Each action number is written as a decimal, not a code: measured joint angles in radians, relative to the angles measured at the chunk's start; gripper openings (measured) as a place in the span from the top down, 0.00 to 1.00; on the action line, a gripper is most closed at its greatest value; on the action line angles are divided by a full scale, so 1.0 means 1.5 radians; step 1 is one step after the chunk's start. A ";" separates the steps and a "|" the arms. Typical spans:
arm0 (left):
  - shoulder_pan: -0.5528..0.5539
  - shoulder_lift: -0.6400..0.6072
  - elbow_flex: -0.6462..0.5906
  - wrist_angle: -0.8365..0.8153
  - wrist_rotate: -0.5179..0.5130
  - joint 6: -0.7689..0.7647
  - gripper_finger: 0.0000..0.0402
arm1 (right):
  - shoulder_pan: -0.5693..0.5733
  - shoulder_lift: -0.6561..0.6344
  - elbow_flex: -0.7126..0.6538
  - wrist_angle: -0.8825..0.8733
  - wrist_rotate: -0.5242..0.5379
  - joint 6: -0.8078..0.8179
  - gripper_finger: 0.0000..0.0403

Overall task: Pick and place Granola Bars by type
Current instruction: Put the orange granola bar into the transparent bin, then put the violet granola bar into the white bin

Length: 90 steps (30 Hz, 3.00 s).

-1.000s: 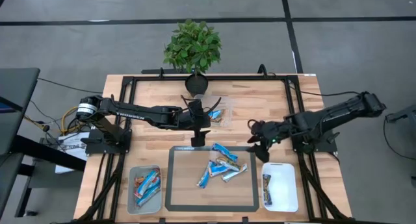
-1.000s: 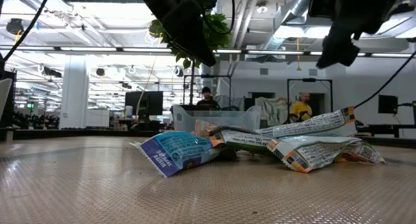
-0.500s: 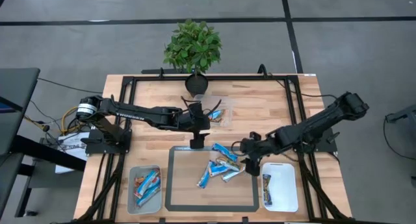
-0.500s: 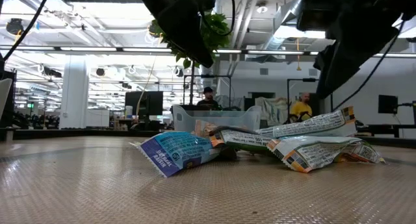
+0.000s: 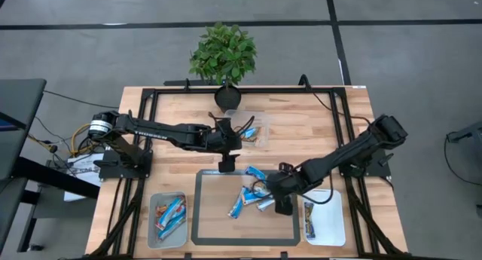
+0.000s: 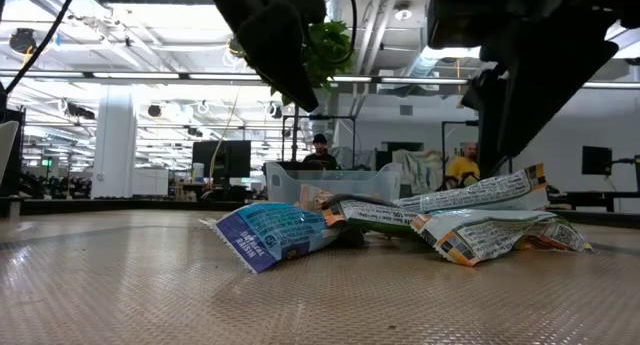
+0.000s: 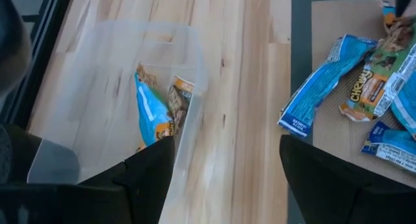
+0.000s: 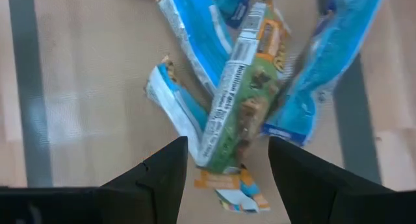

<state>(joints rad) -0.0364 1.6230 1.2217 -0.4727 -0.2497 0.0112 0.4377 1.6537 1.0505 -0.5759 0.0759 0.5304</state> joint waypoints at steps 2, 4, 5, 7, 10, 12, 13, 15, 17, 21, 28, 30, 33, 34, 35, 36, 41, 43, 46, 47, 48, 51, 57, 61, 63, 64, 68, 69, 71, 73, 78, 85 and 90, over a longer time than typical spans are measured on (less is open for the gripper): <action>0.000 0.000 0.000 -0.004 0.000 0.000 0.33 | -0.003 0.014 0.007 0.001 -0.013 0.001 0.49; 0.000 0.000 0.000 -0.006 0.000 -0.001 0.33 | -0.006 0.027 0.008 -0.001 -0.026 0.003 0.49; 0.000 0.000 0.000 -0.006 0.000 -0.001 0.33 | -0.008 0.033 0.008 0.000 -0.032 0.006 0.49; 0.000 0.000 0.000 -0.006 0.000 -0.001 0.33 | -0.012 0.043 0.008 -0.001 -0.039 0.012 0.50; 0.000 0.000 0.000 -0.006 0.000 -0.001 0.33 | -0.016 0.056 0.009 0.000 -0.047 0.013 0.51; 0.000 0.000 0.000 -0.006 0.000 -0.001 0.33 | -0.023 0.060 0.009 -0.002 -0.049 0.013 0.53; 0.000 0.000 0.000 -0.006 0.000 -0.001 0.33 | -0.023 0.059 0.009 -0.004 -0.049 0.013 0.54; 0.000 0.000 0.000 -0.006 0.000 -0.001 0.33 | -0.025 0.059 0.009 -0.001 -0.049 0.013 0.58; 0.000 0.000 0.000 -0.006 0.000 -0.001 0.33 | -0.030 0.059 0.009 -0.003 -0.049 0.014 0.64; 0.000 0.000 0.000 -0.006 0.000 -0.001 0.33 | -0.033 0.059 0.009 -0.004 -0.049 0.016 0.77; 0.000 0.000 0.000 -0.006 0.000 0.000 0.33 | -0.036 0.059 0.009 -0.005 -0.049 0.014 0.90; -0.001 0.000 0.000 -0.006 0.002 0.008 0.33 | -0.036 0.059 0.009 -0.005 -0.047 0.014 0.91; -0.008 -0.012 0.000 -0.005 0.007 0.027 0.33 | -0.036 0.058 0.009 -0.004 -0.044 0.014 0.90; -0.012 -0.020 0.000 -0.003 0.011 0.033 0.33 | -0.036 0.057 0.009 -0.003 -0.038 0.013 0.90; -0.014 -0.028 0.000 -0.003 0.012 0.035 0.33 | -0.036 0.052 0.008 -0.003 -0.031 0.013 0.90; -0.017 -0.038 0.000 -0.003 0.012 0.037 0.33 | -0.036 0.048 0.008 -0.001 -0.028 0.012 0.90; -0.028 -0.104 -0.044 0.035 0.012 0.043 0.33 | -0.041 0.020 0.008 0.018 -0.012 -0.006 0.91; -0.028 -0.135 -0.082 0.072 0.014 0.037 0.33 | -0.050 0.004 0.008 0.027 -0.010 -0.020 0.91; -0.028 -0.188 -0.153 0.139 0.031 0.017 0.33 | -0.073 -0.022 0.008 0.033 0.012 -0.045 0.90; -0.028 -0.205 -0.178 0.168 0.037 0.011 0.33 | -0.084 -0.032 0.008 0.034 0.022 -0.054 0.90; -0.028 -0.222 -0.202 0.185 0.040 0.003 0.33 | -0.097 -0.042 0.008 0.034 0.029 -0.062 0.90; -0.028 -0.269 -0.267 0.235 0.041 -0.026 0.33 | -0.144 -0.069 0.009 0.044 0.048 -0.091 0.91; -0.028 -0.333 -0.355 0.292 0.041 -0.077 0.33 | -0.254 -0.089 0.015 0.064 0.053 -0.178 0.90; -0.028 -0.345 -0.385 0.295 0.041 -0.097 0.33 | -0.327 -0.070 0.036 0.056 0.027 -0.232 0.89; -0.031 -0.346 -0.392 0.302 0.041 -0.102 0.33 | -0.359 -0.058 0.047 0.058 0.009 -0.258 0.89; -0.032 -0.346 -0.395 0.303 0.041 -0.103 0.33 | -0.373 -0.050 0.053 0.054 -0.001 -0.269 0.89; -0.034 -0.346 -0.410 0.316 0.042 -0.105 0.33 | -0.419 -0.012 0.073 0.041 -0.034 -0.292 0.89; -0.034 -0.346 -0.411 0.317 0.041 -0.105 0.33 | -0.428 -0.004 0.079 0.051 -0.046 -0.296 0.89; -0.034 -0.346 -0.413 0.313 0.041 -0.110 0.33 | -0.445 0.008 0.081 0.050 -0.071 -0.302 0.88; -0.034 -0.346 -0.413 0.316 0.041 -0.110 0.33 | -0.456 0.016 0.080 0.051 -0.099 -0.302 0.87; -0.034 -0.345 -0.413 0.324 0.036 -0.109 0.33 | -0.464 0.020 0.080 0.056 -0.104 -0.301 0.82; -0.034 -0.345 -0.413 0.325 0.035 -0.108 0.33 | -0.464 0.018 0.081 0.068 -0.104 -0.296 0.65; -0.034 -0.345 -0.413 0.325 0.035 -0.108 0.33 | -0.446 0.013 0.080 0.068 -0.123 -0.294 0.56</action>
<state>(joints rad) -0.0868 1.1049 0.6029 0.0143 -0.1978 -0.1510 -0.2319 1.6739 1.1704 -0.4736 -0.1086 0.0888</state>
